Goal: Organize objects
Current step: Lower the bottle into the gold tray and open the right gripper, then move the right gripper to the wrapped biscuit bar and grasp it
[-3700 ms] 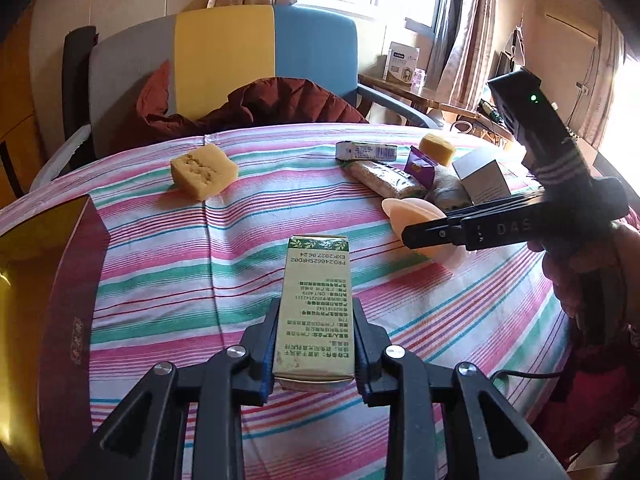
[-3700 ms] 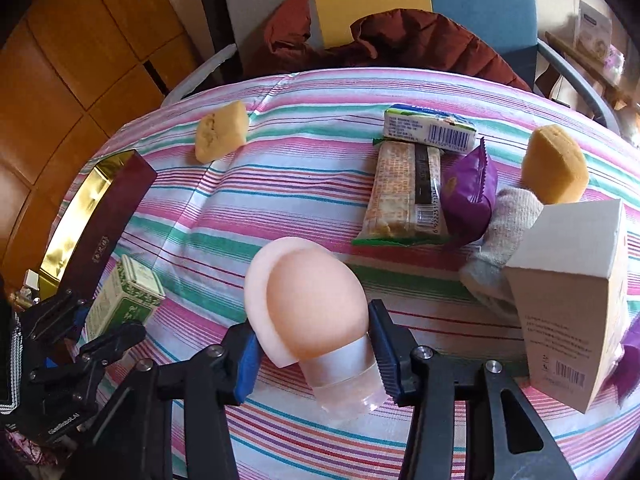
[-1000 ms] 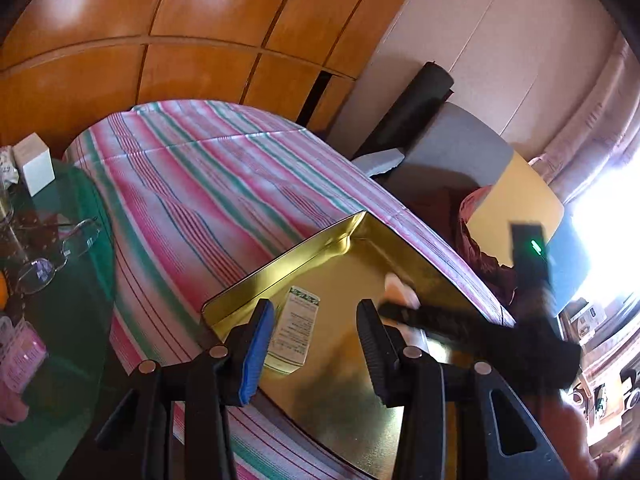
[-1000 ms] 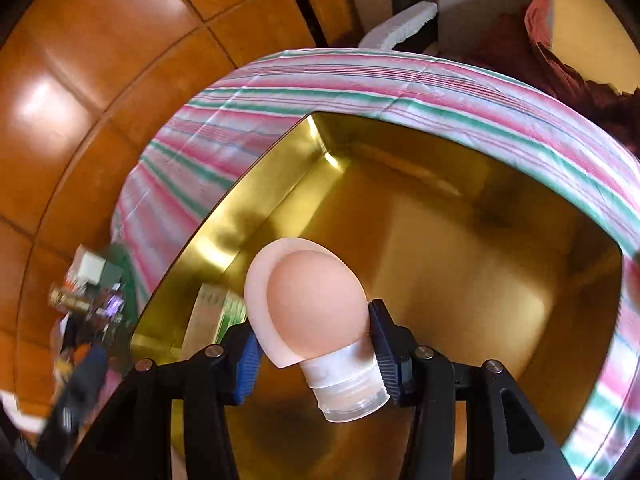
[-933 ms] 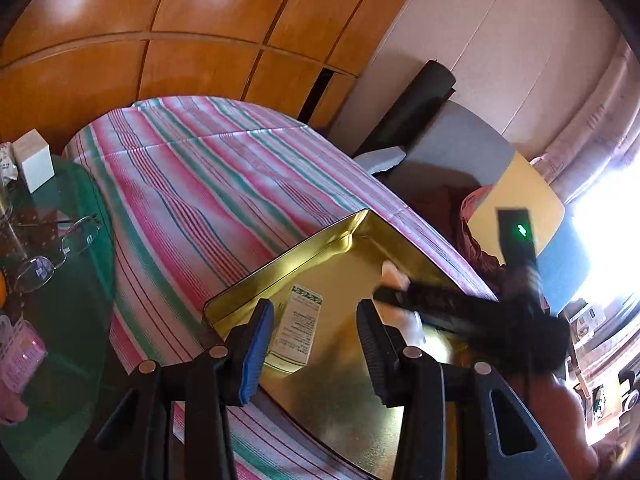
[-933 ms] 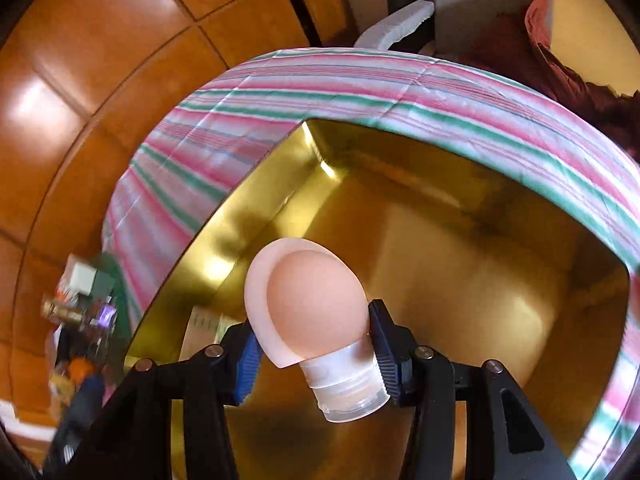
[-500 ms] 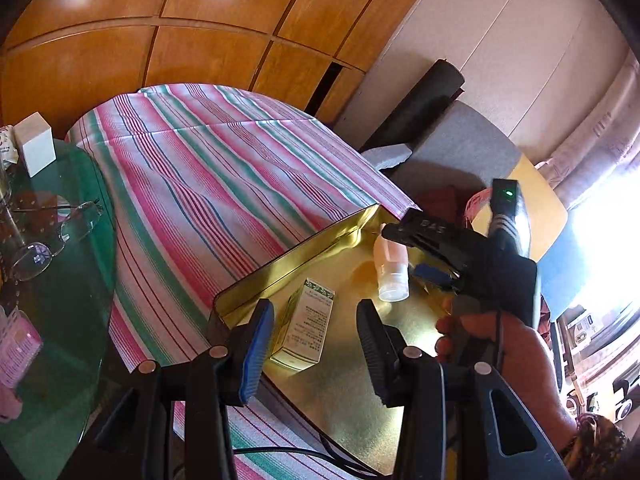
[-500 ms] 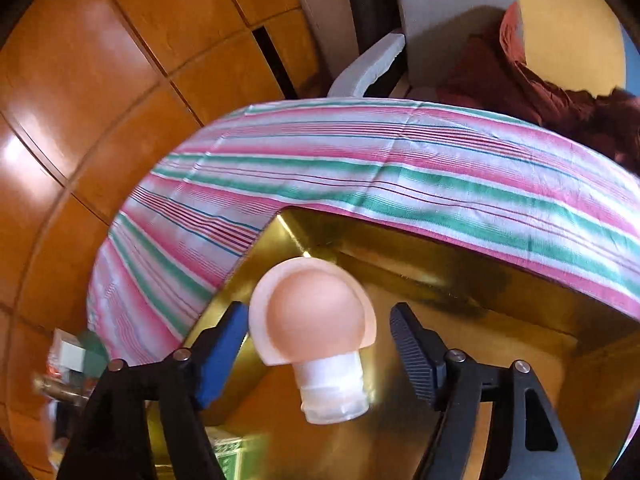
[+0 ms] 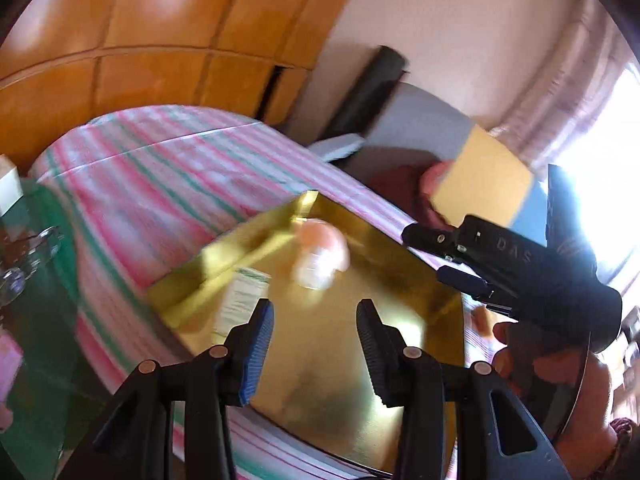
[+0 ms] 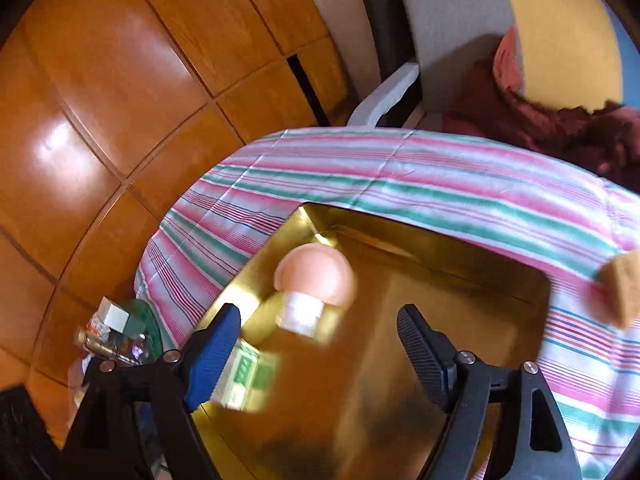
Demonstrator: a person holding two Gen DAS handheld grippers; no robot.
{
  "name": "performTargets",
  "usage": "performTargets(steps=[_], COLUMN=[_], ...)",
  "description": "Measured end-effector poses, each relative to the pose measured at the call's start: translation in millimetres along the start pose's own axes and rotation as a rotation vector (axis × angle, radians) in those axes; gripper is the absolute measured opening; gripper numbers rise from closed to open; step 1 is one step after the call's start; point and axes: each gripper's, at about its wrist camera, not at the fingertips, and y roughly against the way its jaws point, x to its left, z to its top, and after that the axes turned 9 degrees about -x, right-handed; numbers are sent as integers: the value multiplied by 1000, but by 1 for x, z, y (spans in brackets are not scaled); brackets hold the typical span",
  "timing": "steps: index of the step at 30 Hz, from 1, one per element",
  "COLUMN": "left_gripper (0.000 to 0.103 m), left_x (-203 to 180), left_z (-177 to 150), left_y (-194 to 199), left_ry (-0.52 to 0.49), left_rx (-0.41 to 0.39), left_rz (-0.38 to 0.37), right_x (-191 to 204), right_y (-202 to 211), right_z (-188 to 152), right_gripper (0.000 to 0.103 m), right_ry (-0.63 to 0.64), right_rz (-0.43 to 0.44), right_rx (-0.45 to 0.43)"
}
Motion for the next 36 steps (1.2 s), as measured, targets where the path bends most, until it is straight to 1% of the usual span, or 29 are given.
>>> performTargets(steps=[3,6,10,13,18,21,25,29,33,36], left_gripper=[43,43,43,43,43,44,44,44,44,44], left_x=[-22,-46,-75,-98,-132,-148,-160,-167,-174,-175], left_z=[-8,-18,-36,-51,-78,-93,-108,-119,-124,-124], left_y=[4,7,12,17,26,33,32,32,34,35], left_ry=[-43,-109,-185,-253,-364,-419,-442,-459,-471,-477], left_rx=[11,34,70,105,160,189,241,269,275,273], left_rz=[-76,-137,-219,-275,-380,-423,-442,-452,-452,-446], right_x=[-15,-35,-68,-92,-139,-169,-208,-248,-288,-309], right_y=[32,56,84,104,123,136,156,177,189,186], right_z=[-14,-27,-44,-60,-88,-104,-110,-93,-73,-63], right_gripper=[84,85,86,86,86,86,86,86,86,85], right_ry=[32,36,-32,-63,-144,-177,-197,-181,-207,-216], right_rz=[-33,-78,-101,-146,-206,-259,-340,-443,-495,-516], right_rx=[-34,-42,-39,-41,1,12,3,-44,-89,-79])
